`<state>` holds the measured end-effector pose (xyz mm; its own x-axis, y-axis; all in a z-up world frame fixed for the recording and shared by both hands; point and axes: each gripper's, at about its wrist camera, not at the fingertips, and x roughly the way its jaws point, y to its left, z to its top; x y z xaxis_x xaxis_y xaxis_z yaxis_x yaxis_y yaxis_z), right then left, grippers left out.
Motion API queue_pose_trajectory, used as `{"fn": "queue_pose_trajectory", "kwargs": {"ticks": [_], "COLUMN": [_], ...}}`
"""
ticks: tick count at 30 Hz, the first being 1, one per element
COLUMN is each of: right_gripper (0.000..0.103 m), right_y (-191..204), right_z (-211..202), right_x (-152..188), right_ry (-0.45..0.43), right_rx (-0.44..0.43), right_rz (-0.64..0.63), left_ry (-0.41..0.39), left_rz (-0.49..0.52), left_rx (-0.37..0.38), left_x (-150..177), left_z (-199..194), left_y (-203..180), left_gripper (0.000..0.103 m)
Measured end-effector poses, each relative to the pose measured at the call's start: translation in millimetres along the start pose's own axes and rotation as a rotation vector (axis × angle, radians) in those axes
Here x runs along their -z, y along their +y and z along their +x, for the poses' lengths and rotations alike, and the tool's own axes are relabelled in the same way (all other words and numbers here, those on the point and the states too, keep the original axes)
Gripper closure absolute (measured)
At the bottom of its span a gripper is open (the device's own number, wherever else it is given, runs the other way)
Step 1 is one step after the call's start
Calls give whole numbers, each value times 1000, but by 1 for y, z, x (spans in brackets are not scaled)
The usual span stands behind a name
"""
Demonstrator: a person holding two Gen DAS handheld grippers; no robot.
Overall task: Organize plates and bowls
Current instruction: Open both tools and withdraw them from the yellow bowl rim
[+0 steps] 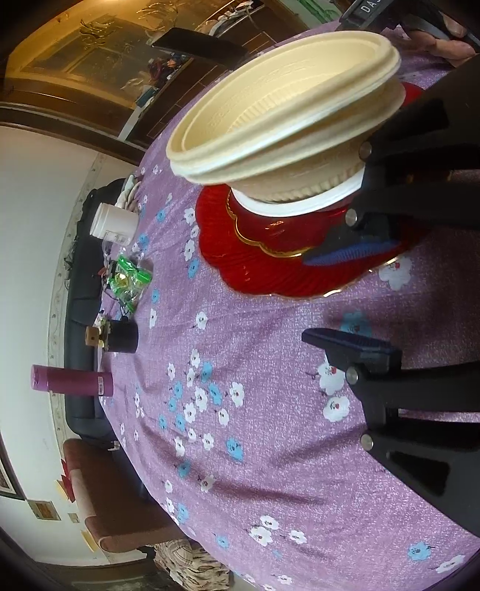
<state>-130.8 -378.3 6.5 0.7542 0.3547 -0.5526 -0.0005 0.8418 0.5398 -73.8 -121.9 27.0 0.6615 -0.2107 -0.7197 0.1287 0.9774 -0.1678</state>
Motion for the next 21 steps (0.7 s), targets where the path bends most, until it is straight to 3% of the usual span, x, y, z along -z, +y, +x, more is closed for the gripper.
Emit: {"fn": "queue_pose_trajectory", "kwargs": {"ticks": [2, 5, 6, 7, 21], "right_gripper": [81, 78, 77, 74, 45], "right_y": [3, 3, 3, 2, 0], "right_z": [-3, -7, -8, -10, -20], "right_x": [1, 2, 2, 2, 3], "right_ry": [-14, -35, -41, -49, -110], "right_rx": [-9, -3, -5, -6, 21], "right_rz": [-16, -21, -19, -14, -14], "left_ry": [-6, -6, -5, -9, -144], "left_rz": [0, -15, -17, -18, 41], "left_rx": [-6, 5, 18, 31, 125], "left_x": [3, 8, 9, 12, 31], "left_z": [-5, -12, -13, -18, -49], "left_y": [3, 9, 10, 13, 14], "left_gripper": [60, 42, 27, 22, 15]}}
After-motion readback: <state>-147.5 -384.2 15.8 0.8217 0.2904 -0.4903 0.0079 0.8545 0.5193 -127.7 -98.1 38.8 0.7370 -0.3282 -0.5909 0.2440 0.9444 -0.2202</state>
